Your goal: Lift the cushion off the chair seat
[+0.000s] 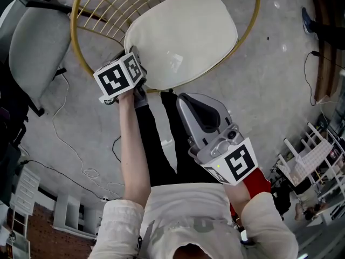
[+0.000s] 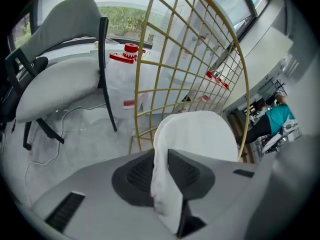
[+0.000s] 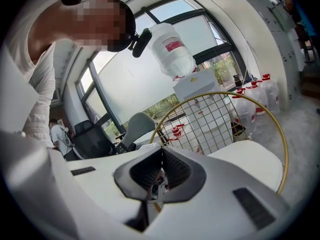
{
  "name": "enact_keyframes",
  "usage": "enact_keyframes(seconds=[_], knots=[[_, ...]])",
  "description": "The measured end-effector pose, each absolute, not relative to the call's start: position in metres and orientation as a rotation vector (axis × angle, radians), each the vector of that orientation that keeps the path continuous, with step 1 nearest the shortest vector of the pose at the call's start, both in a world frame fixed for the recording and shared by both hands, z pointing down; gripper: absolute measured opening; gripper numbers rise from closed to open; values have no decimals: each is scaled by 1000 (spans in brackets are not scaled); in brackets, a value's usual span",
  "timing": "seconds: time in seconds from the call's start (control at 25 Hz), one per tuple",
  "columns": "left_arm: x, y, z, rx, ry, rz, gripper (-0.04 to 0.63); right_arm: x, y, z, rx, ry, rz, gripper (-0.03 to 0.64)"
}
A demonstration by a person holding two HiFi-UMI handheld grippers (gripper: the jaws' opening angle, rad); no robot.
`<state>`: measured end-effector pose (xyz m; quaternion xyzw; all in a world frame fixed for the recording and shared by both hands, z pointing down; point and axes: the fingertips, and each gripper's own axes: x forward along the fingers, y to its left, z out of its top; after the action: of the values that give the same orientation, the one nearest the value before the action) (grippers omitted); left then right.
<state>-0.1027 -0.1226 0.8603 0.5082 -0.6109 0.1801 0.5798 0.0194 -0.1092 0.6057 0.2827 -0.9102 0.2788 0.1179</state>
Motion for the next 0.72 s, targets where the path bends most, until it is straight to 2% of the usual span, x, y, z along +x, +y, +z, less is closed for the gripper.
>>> enact_keyframes(seconds=[0.32,0.72], knots=[[-97,-122,840,1220,-1441,284,60,10,-114,596,844,-2677,792,17],[-85,-157,752,1386,-1426,178,43,11,-138,561,914,-2700,722,17]])
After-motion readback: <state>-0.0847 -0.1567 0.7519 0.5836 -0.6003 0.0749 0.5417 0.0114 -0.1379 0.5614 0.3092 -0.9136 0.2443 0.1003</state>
